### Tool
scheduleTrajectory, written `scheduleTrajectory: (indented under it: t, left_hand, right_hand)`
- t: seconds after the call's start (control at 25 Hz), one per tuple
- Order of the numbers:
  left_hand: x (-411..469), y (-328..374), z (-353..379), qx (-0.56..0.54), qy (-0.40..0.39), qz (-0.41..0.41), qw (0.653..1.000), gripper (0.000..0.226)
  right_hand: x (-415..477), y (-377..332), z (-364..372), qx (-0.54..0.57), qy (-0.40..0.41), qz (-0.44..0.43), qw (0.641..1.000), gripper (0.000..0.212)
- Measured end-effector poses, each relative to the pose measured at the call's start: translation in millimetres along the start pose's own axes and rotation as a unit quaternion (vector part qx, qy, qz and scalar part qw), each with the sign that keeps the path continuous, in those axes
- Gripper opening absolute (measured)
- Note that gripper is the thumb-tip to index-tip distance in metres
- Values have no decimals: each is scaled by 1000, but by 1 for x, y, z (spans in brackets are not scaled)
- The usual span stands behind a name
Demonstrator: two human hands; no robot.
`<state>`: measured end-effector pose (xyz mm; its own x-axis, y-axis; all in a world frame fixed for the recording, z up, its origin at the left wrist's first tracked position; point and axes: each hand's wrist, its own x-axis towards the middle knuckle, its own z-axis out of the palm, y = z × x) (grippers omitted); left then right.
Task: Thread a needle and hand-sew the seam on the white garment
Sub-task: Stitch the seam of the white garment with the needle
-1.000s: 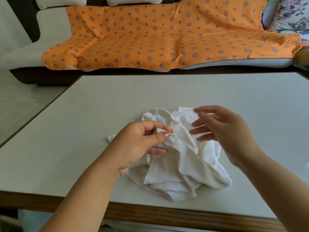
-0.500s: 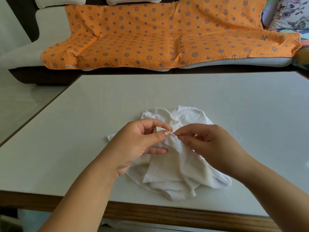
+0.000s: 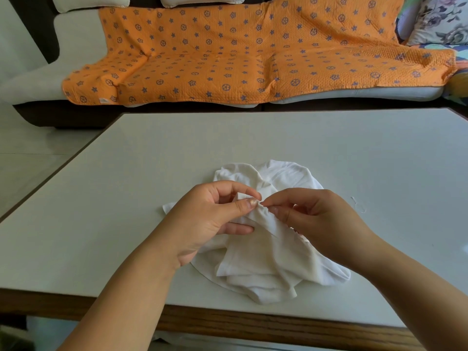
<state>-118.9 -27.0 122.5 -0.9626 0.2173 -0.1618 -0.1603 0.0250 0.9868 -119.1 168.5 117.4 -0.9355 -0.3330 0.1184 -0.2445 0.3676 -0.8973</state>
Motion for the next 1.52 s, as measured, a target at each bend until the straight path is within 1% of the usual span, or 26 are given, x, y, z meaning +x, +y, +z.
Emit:
scheduleTrajectory:
  t: [0.2,0.4,0.64,0.8,0.92,1.04,1.12,1.16,1.24,1.32,1.36,1.44,1.52]
  left_hand:
    - [-1,0,0,-16,-10,-25,1000,21]
    - [-3,4,2,-28,0,-39,999,21]
    - [-2,3,6,-28,8,-55,998,24]
    - [-1,1,7,-18,17,-56,998,16]
    - [0,-1,8,-19,27,-55,998,19]
    - [-1,-2,9,-32,26,-66,997,10]
    - [-1,-1,9,-39,21,-68,997,16]
    - [-1,-1,8,-42,20,-69,997,19]
    - [-1,-1,8,-48,23,-72,996,17]
    - [0,-1,8,-54,32,-72,995,13]
    - [0,-1,7,-56,36,-70,995,13]
    - [1,-2,6,-59,40,-64,995,13]
    - [2,-2,7,-63,42,-63,995,13]
  right_hand:
    - [-2,-4,1,6,-3,-19,1000,29]
    - [-3,-4,4,11,1,-21,1000,31]
    - [-4,-1,8,17,14,0,1000,22]
    - [-10,-4,9,6,6,-33,999,19]
    - [-11,-3,14,-23,18,-61,998,19]
    - [-10,-2,18,-17,39,-52,998,21]
    - [-9,-2,19,6,57,-31,998,14]
    - [-7,-2,19,42,71,-11,997,10]
    - [0,0,13,148,108,38,982,9]
    - [8,2,0,265,136,84,951,12]
    - [11,2,-6,330,134,104,929,12]
    - [15,2,-16,459,113,141,870,14]
    - [18,4,-21,546,104,166,815,17]
